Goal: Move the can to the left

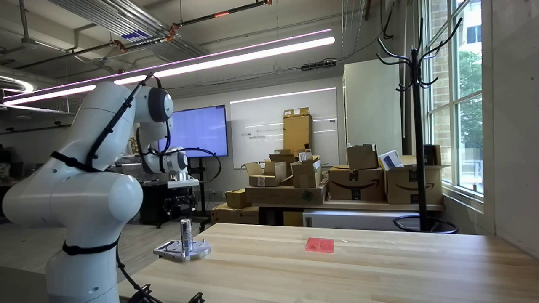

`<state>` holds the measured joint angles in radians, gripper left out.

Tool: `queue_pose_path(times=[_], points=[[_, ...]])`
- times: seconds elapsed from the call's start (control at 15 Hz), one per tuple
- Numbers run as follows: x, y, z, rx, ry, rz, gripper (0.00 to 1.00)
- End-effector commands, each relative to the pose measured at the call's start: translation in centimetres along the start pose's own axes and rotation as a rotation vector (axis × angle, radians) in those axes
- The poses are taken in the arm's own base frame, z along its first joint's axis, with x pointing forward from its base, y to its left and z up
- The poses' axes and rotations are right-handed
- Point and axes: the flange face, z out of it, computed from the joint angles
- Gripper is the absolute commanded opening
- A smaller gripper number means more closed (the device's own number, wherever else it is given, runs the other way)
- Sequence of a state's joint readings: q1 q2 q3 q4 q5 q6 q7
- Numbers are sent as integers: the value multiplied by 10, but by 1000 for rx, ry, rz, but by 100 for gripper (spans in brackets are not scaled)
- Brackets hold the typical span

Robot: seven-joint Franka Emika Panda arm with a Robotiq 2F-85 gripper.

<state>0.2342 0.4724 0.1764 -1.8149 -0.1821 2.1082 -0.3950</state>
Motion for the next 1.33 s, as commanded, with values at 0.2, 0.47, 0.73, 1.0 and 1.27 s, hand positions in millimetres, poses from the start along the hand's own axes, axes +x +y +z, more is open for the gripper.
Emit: queue_pose_path(times=[0.2, 0.47, 0.73, 1.0, 1.27], points=[[-84, 33, -92, -42, 48, 177, 100], [-167, 109, -119, -9, 88, 379, 100], [-241, 161, -122, 40, 144, 541, 100], [-286, 181, -102, 94, 162, 643, 100], [-292, 190, -90, 103, 135, 677, 100]])
